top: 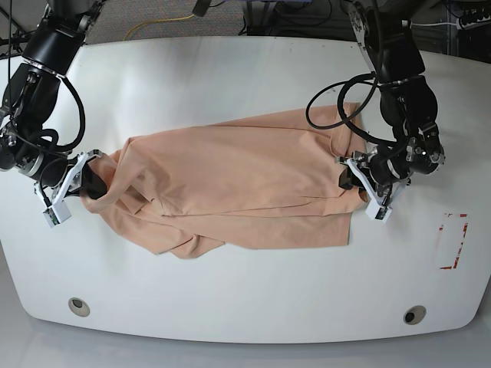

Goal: Fold the T-shirt properly
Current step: 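Hold the folded shirt with both grippers, adjusting the left gripper's pinch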

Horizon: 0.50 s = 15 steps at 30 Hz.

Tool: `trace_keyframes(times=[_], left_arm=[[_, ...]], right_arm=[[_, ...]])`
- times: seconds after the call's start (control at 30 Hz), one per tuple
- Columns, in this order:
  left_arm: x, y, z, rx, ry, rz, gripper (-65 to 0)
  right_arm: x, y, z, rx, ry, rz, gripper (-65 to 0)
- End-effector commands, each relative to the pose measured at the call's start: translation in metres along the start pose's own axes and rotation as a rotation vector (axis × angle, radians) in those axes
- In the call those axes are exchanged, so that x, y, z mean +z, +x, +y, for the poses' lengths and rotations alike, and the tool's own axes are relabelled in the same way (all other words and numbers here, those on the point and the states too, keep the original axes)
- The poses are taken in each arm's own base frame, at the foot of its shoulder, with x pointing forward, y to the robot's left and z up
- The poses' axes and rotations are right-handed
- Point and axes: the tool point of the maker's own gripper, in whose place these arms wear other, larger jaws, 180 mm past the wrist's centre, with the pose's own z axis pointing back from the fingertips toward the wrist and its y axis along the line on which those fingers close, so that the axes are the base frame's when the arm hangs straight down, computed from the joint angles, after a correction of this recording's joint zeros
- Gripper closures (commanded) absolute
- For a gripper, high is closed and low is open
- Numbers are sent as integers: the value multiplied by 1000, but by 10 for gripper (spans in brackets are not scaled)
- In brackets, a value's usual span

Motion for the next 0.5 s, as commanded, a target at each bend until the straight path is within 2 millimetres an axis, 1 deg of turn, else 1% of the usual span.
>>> trace_keyframes(times=[0.0, 0.13, 0.23, 0.33, 0.47], left_arm=[[1, 26, 5, -2, -2, -61, -160], [-7, 26, 7, 22, -20, -51, -160], [-12, 31, 6, 38, -31, -86, -160], [-15, 41, 5, 47, -40, -113, -160], [-28, 40, 6, 86, -68, -84, -160]], right_arm=[[8, 18, -5, 30, -17, -52, 0], [8, 18, -5, 30, -17, -52, 0], [8, 18, -5, 30, -17, -52, 0], [8, 18, -5, 30, -17, -52, 0], [8, 18, -5, 30, -17, -52, 0]])
